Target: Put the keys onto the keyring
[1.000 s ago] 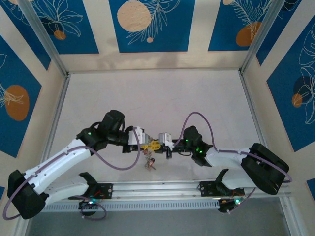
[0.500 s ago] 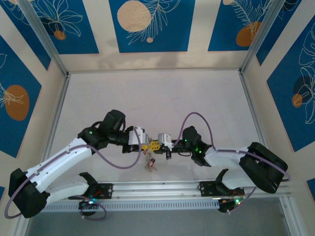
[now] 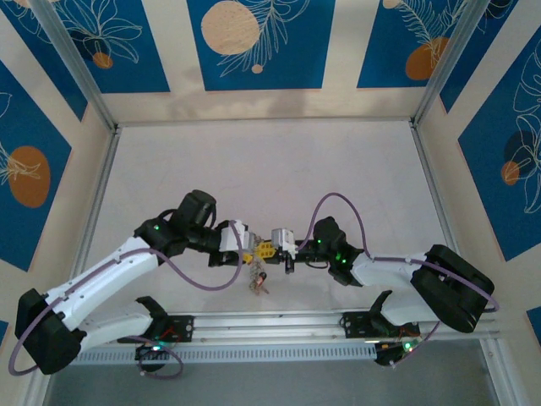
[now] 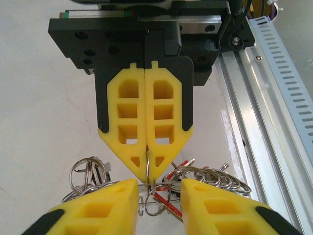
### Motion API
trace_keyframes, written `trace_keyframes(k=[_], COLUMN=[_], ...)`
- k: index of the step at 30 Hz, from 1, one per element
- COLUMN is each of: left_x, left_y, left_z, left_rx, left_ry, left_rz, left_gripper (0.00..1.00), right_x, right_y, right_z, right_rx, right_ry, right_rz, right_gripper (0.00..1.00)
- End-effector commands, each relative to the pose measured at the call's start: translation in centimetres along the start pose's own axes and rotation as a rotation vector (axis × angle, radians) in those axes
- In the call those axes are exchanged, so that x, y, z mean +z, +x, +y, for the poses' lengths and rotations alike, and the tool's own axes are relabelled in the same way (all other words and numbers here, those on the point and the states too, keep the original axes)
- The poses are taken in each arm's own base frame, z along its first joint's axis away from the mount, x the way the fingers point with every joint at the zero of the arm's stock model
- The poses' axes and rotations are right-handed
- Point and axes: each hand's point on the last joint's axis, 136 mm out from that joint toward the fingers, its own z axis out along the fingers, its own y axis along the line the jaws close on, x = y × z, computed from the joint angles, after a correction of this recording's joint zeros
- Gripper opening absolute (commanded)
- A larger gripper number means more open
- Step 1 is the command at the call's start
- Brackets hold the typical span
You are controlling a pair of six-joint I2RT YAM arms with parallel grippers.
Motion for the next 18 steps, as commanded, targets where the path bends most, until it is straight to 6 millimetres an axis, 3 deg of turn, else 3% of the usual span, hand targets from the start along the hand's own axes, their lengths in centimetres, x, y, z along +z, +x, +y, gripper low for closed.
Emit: trace_keyframes(k=[1,7,12,16,18], left_x=[0.1,0.2,-0.4,-0.9,-1.1], left_y=[0.2,0.1,-0.6,-0.5,0.0], left_z=[0.0,0.4,0.6,1.1,1.6], left_rx=[-0.015,-0.015,0.006,0.013,0.000], left_ry=[0.032,0.018,-0.012,-0.058,-0.078], left_rz=[0.017,0.019,-0.004,0.020,0.064], left_gripper=[0.24,0.19,0.01,0.00,0.00], right_x=[0.0,0.1,0.2,0.2,0.2], right_y=[-3.7,-3.9,-3.4,-2.7,-2.1], right_z=[-0.9,-0.7,-0.8,-1.5,-1.7], right_rx=[-0.101,-0.105,-0.103,-0.101,-0.107], right_ry=[0.024,0.020,0.032,0.073,0.088], right_rz=[-0.103,-0.107,-0.094,-0.062,-0.028], right_gripper=[0.00,0.00,0.00,0.00,0.05])
